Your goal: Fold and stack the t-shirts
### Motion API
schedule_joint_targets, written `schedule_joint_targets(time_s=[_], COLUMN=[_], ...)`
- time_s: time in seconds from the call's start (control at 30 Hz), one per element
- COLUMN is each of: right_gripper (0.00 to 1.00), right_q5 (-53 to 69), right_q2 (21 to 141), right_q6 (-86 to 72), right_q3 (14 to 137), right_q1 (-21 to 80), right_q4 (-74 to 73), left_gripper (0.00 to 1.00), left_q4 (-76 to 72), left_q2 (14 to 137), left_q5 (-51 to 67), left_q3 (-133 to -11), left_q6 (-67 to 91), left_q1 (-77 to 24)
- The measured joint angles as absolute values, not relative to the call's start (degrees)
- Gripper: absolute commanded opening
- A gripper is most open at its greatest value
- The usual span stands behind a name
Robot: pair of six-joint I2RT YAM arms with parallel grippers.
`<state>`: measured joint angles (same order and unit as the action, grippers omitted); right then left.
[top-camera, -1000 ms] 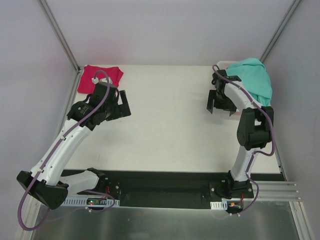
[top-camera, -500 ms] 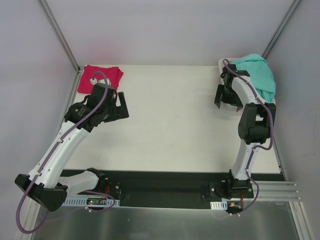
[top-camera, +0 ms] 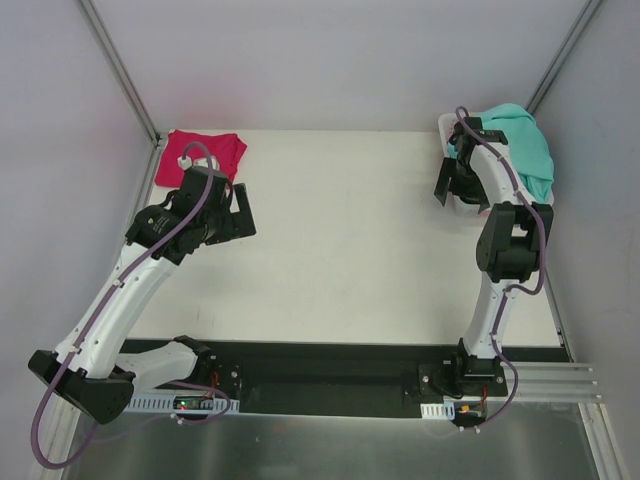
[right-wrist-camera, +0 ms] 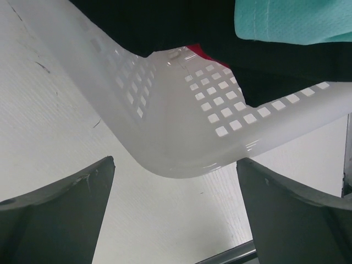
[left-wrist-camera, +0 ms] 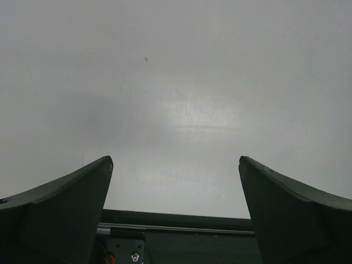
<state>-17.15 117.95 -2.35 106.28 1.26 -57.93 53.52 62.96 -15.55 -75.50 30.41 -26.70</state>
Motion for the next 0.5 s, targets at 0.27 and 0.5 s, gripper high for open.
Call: schedule_joint_targets(time_s=[0.27,0.5], right_gripper=[0.99,0.98], right_q5=[-16.51,-14.02], right_q2=[119.96,114.13], right_q6=[-2.26,-2.28], right_q3=[110.54,109.49], right_q1=[1.21,4.32], right_q4=[-58.96,-59.79], left_gripper=[0.99,0.99], left_q4=[54.52,54.28], left_q2=[62.57,62.94], left_q5=[-15.66,-15.62], left_q3=[-75.5,-75.5], left_q6=[30.39,30.46], left_q1=[-26.7,-26.7])
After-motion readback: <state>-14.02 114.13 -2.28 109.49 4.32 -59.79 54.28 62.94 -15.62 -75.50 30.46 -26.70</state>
